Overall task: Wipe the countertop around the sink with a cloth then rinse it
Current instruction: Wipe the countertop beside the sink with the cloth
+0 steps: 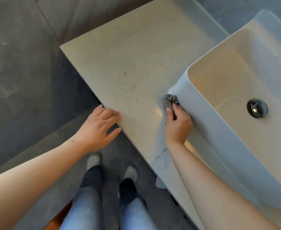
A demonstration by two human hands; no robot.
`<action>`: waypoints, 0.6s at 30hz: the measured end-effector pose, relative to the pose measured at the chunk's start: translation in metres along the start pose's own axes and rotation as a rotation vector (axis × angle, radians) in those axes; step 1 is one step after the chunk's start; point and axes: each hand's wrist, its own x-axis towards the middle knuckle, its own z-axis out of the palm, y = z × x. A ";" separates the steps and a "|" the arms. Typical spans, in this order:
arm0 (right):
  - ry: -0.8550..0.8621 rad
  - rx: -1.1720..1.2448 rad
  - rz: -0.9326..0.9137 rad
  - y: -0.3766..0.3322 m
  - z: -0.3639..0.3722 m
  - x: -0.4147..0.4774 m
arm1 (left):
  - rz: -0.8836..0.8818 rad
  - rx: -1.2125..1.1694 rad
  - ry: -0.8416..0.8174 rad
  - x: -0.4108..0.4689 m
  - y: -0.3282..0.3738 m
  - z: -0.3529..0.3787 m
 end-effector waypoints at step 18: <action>-0.132 -0.002 0.021 -0.041 0.015 -0.034 | 0.050 0.084 -0.076 0.030 -0.078 -0.021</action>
